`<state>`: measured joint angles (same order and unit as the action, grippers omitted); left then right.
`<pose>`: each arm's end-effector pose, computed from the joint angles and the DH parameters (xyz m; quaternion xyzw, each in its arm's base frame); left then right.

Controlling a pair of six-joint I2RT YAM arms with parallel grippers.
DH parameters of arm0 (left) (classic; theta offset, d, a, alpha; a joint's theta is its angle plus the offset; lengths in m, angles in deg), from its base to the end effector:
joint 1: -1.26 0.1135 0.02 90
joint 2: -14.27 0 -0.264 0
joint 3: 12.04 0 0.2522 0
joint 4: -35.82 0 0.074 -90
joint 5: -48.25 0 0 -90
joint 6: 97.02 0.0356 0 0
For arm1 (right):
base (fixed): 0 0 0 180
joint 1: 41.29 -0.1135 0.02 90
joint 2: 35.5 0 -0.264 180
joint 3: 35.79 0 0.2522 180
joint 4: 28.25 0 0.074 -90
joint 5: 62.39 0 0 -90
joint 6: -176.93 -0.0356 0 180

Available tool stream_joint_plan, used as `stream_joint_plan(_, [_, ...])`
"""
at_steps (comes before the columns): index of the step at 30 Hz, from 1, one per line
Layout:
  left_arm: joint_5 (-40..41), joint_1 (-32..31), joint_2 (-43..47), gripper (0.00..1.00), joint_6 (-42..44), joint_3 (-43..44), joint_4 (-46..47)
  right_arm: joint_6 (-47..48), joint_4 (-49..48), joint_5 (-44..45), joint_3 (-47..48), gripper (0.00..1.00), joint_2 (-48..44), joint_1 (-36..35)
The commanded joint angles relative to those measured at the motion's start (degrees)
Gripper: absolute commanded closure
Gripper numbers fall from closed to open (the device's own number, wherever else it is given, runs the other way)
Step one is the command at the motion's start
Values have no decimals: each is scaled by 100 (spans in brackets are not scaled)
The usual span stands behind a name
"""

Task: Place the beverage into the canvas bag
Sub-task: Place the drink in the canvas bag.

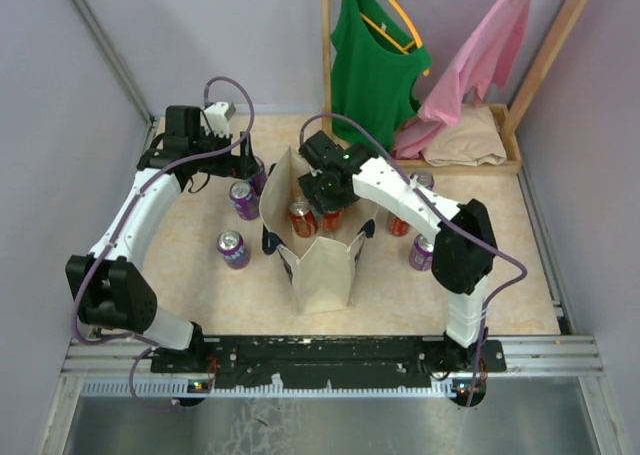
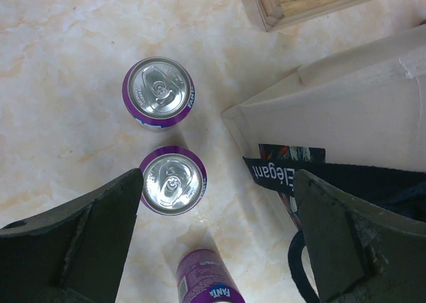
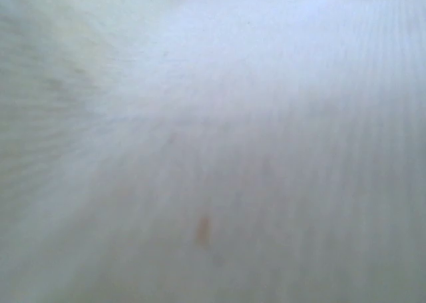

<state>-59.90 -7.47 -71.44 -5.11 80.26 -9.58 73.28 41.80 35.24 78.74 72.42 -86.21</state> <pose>0.3292 -0.0618 0.3381 0.1504 0.8804 -0.1674 0.4174 0.2870 0.2795 0.2960 -0.2470 0.9393 0.0556 0.2316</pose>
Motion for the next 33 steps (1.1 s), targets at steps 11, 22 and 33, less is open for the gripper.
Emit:
stream_joint_plan(11, [-119,40,67,0,-85,-38,180,177,-242,-238,64,100,238,96])
stream_joint_plan(22, [-165,47,159,0,-110,-170,218,206,-390,-339,-296,100,180,94])
stream_joint_plan(33, [-241,46,223,0,-127,-303,267,402,-1181,118,-683,100,-721,-40])
